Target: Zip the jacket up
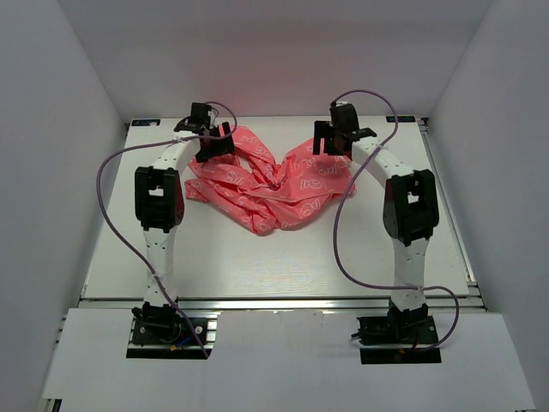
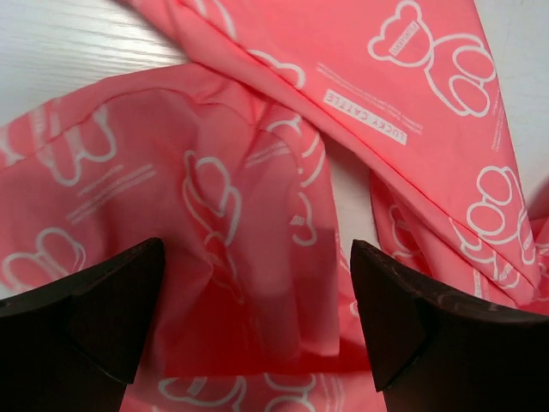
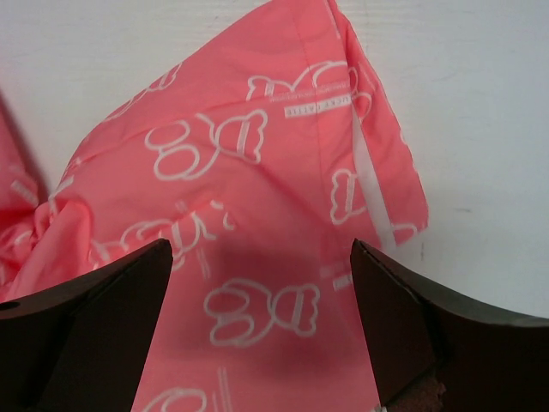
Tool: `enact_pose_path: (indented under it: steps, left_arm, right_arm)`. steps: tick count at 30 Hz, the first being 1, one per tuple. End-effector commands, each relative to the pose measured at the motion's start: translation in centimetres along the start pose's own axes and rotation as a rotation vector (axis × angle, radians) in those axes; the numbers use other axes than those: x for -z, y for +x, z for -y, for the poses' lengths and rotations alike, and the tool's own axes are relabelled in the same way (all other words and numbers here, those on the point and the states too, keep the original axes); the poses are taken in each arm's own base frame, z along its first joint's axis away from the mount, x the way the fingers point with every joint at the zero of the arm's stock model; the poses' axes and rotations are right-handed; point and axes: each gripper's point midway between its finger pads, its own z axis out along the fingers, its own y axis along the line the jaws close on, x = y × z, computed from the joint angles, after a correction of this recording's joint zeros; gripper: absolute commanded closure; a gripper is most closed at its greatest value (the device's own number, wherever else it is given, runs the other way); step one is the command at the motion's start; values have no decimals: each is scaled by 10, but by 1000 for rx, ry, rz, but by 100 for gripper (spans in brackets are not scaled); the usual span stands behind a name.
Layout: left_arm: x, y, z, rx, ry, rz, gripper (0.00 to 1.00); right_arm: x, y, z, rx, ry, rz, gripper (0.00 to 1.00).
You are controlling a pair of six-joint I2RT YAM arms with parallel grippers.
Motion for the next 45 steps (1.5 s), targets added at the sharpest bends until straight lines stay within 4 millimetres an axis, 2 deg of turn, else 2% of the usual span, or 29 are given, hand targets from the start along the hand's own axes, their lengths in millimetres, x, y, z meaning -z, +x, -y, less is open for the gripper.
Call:
enact_pose_path:
  steps: [1, 4, 8, 10, 11, 12, 13, 14, 15, 16, 17, 18, 19, 20, 21, 22, 24, 25, 27, 28, 30, 31, 34, 37, 39, 40, 42, 44, 45]
  left_arm:
    - [9, -15, 20, -63, 15, 39, 2]
    - [-4, -6, 16, -55, 6, 16, 2]
    - [-10, -1, 14, -58, 4, 2, 39]
    - [-10, -2, 17, -65, 16, 7, 72]
    - [-8, -5, 16, -61, 13, 15, 93]
    - [-1, -10, 19, -59, 17, 31, 100]
    - [3, -16, 21, -63, 26, 51, 100]
    - [9, -20, 25, -64, 36, 67, 100]
    - [30, -36, 32, -66, 53, 117, 100]
    - [38, -39, 35, -65, 64, 143, 100]
    - [52, -47, 39, -67, 74, 176, 100]
    - [91, -72, 51, -65, 110, 278, 100]
    - [100, -65, 50, -65, 113, 283, 100]
    - [118, -69, 53, -57, 127, 320, 100]
    - [170, -92, 66, -59, 174, 448, 100]
    - [174, -76, 61, -48, 170, 440, 100]
    - [217, -83, 64, -14, 203, 550, 100]
    - [254, -75, 64, -7, 225, 602, 100]
    - [295, -73, 66, 26, 261, 683, 100]
    - [344, -72, 70, 29, 305, 768, 100]
    - [381, -63, 73, 46, 358, 834, 100]
    - [427, -58, 75, 48, 402, 920, 100]
    - [491, -49, 75, 82, 463, 1033, 100]
    - [566, -32, 85, 60, 589, 1146, 100]
    - [608, -18, 99, 27, 704, 1177, 100]
    - [619, -15, 102, 26, 735, 1184, 100]
    - [638, -14, 106, 44, 784, 1198, 100]
    - [639, -21, 106, 76, 784, 1202, 100]
    - [624, -31, 108, 92, 769, 1169, 100]
  right_arm:
    - [-16, -20, -3, 12, -3, 34, 11]
    - [-36, -12, -6, 29, -11, 10, 11]
    - [-59, 9, -11, 32, -40, -44, 11]
    - [-65, 12, -16, 23, -61, -52, 15]
    - [-68, 15, -16, 23, -66, -61, 24]
    - [-69, 16, -17, 15, -68, -59, 41]
    - [-68, 15, -19, 17, -77, -53, 61]
    - [-63, 7, -19, 9, -78, -21, 90]
    - [-58, 2, -18, -11, -73, -3, 100]
    - [-50, -8, -13, -18, -43, 29, 100]
    - [-29, -27, -13, -23, -43, 92, 100]
    - [-16, -37, -12, -28, -39, 129, 100]
    - [23, -71, -10, -41, -35, 232, 100]
    - [35, -70, -6, -51, -31, 269, 100]
    - [54, -79, 1, -66, -5, 323, 100]
    - [107, -107, 3, -101, -19, 438, 100]
    - [140, -105, 16, -130, 10, 527, 100]
    - [194, -123, 20, -158, -7, 635, 100]
    - [227, -116, 31, -169, 17, 686, 100]
    - [276, -125, 36, -192, 0, 780, 100]
    - [314, -124, 41, -193, -6, 840, 100]
    - [359, -128, 46, -206, -28, 922, 100]
    - [442, -129, 55, -221, -60, 1059, 100]
    - [510, -123, 68, -237, -64, 1170, 100]
    - [536, -119, 74, -245, -66, 1208, 100]
    - [554, -114, 77, -248, -74, 1230, 100]
    - [564, -110, 81, -273, -72, 1232, 100]
    - [555, -105, 83, -279, -51, 1188, 100]
    - [545, -103, 89, -305, -14, 1157, 100]
